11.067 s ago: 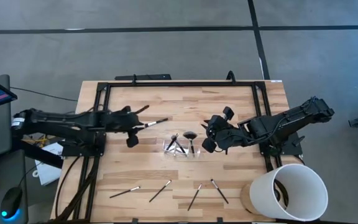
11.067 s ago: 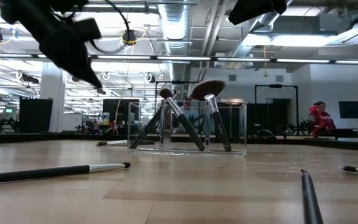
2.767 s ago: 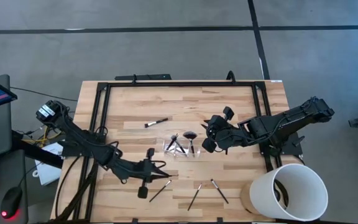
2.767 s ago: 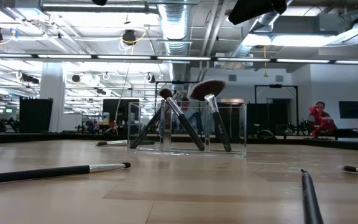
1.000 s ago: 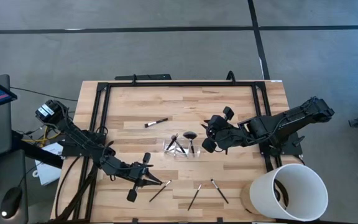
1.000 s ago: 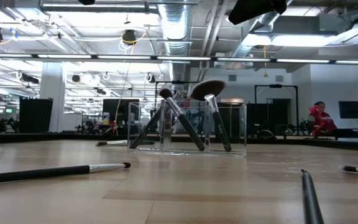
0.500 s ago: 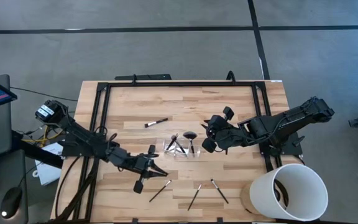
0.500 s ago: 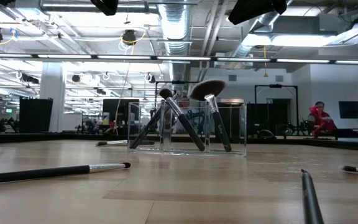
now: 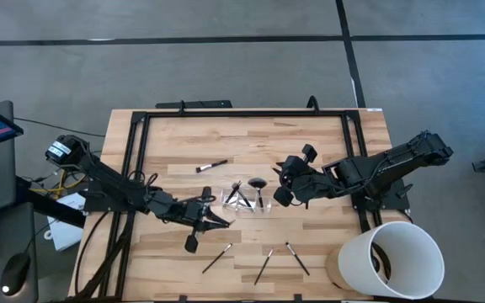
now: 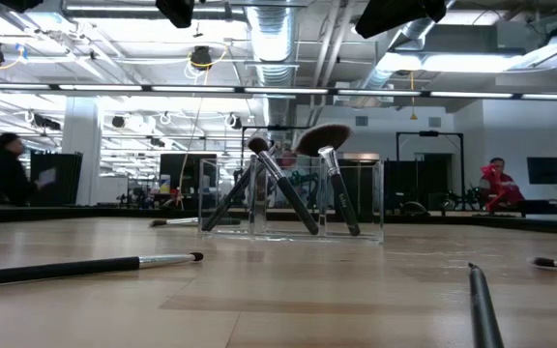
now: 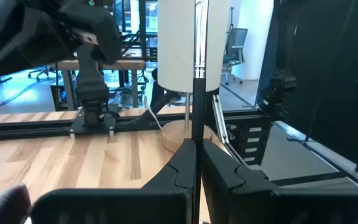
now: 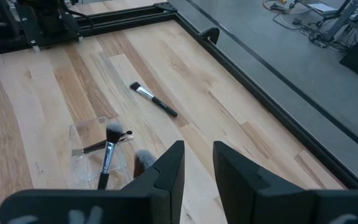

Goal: Put items in baskets/containers
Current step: Put the eyeshadow brush into the left section of the transparent organizer

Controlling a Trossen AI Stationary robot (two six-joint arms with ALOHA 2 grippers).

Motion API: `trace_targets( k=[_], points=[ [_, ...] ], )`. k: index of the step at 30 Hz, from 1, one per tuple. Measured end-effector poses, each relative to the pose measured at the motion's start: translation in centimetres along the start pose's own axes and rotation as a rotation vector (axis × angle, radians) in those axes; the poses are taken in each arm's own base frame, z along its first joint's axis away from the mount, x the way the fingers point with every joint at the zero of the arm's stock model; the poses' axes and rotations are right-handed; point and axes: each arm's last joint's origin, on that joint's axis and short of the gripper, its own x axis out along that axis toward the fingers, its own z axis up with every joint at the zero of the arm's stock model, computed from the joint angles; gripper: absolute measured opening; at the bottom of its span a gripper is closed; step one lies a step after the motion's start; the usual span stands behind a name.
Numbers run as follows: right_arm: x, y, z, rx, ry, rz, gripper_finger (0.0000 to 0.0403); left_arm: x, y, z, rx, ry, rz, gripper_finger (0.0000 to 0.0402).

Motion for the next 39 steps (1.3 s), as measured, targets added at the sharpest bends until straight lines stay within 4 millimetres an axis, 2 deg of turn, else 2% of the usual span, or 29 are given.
trace_targets(
  k=[21, 39],
  points=[
    [0.0, 0.0, 0.0, 0.000, 0.000, 0.000, 0.0077, -1.4, 4.9, 3.0, 0.012, -0.090, 0.067, 0.0010],
    [0.0, 0.0, 0.0, 0.000, 0.000, 0.000, 0.0077, -1.7, 5.3, 3.3, 0.020, -0.077, 0.042, 0.0010]
  ],
)
